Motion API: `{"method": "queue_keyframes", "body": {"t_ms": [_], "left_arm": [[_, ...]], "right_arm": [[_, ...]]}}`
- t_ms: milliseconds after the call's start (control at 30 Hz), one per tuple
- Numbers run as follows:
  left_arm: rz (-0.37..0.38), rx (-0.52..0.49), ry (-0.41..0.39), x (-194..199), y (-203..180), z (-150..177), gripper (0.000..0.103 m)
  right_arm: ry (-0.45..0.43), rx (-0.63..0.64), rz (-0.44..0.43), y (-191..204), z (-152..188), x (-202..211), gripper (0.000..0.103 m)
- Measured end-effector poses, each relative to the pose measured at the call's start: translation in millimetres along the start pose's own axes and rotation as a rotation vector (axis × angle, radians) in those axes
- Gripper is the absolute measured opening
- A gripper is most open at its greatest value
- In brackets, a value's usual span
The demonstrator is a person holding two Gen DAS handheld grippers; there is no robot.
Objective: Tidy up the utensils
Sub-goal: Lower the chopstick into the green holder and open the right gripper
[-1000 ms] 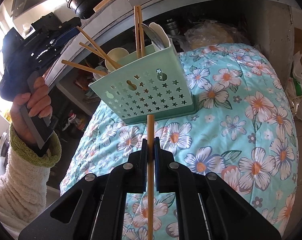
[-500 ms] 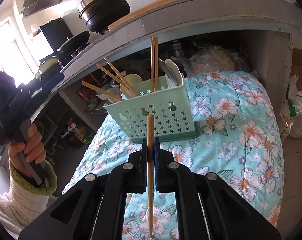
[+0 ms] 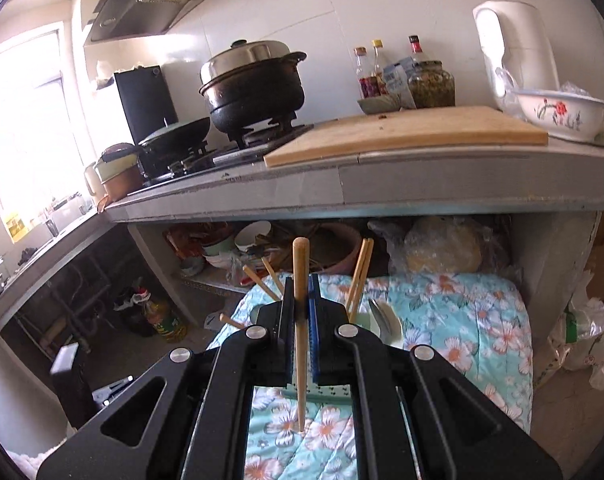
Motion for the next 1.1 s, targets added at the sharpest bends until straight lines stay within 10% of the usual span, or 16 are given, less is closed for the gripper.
{"method": "queue_keyframes", "body": {"t_ms": [467, 1100], "left_arm": [[-0.024, -0.025, 0.056, -11, 10, 28, 0.067], [-0.038, 0.006, 0.061, -20, 26, 31, 0.069]], "right_arm": [[-0.105, 0.047, 0.053, 12, -66, -34, 0.006], [0.091, 0.033, 0.142, -19, 1, -111, 0.007]]}}
Point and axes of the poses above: each gripper's, at about its wrist camera, not at the fingertips, and x roughly against the way its jaws point, y to its left, z to its underside, the point moved 2 cm from there along -x, roughly the way its jaws point, and after that the axes turned 6 degrees about -y, right-handed, at the moved point
